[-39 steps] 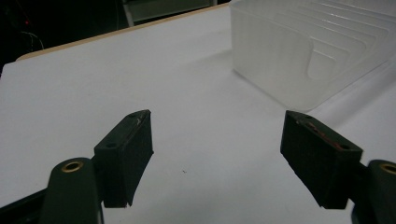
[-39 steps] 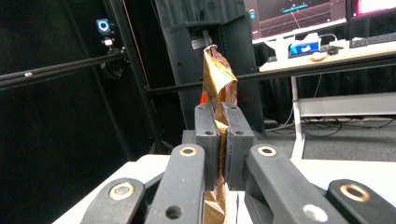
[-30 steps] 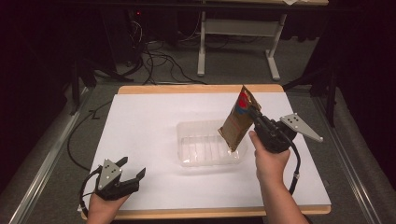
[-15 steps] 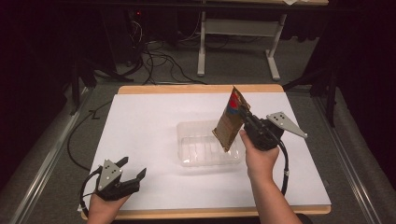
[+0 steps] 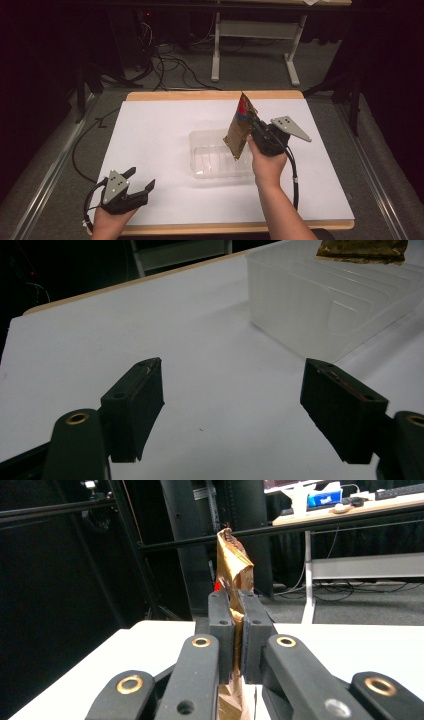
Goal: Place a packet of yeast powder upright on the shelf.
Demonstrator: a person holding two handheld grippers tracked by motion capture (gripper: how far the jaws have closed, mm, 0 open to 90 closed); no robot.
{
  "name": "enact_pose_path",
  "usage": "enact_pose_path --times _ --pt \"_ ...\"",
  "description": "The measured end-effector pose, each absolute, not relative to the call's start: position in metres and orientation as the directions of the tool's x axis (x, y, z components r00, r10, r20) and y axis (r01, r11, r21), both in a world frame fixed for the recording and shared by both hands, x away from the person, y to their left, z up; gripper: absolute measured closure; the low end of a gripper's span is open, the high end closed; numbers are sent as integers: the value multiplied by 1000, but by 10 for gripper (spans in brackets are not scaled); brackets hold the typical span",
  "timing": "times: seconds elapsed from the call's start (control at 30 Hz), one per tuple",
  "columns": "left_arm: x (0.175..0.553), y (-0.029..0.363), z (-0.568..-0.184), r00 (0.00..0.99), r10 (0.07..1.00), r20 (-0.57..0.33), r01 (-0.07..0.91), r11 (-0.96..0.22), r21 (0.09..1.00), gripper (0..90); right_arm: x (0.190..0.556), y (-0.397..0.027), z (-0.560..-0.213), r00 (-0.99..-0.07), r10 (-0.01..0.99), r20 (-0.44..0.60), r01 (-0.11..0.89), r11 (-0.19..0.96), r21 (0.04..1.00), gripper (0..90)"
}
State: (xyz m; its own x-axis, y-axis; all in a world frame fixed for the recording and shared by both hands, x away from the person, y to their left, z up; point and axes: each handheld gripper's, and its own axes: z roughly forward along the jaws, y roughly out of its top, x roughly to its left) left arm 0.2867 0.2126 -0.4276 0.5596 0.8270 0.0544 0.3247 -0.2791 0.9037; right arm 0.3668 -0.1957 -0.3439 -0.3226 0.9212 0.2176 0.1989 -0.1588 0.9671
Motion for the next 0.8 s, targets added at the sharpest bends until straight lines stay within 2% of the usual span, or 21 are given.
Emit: enact_pose_path --times 0.33,0.8 --pt "287 212 -427 569 821 57 320 -285 903 257 372 -180 -348 -303 936 178 200 -120 972 870" --pt "286 210 -428 570 820 59 326 -291 900 257 367 -171 -353 -327 921 212 205 -150 967 863"
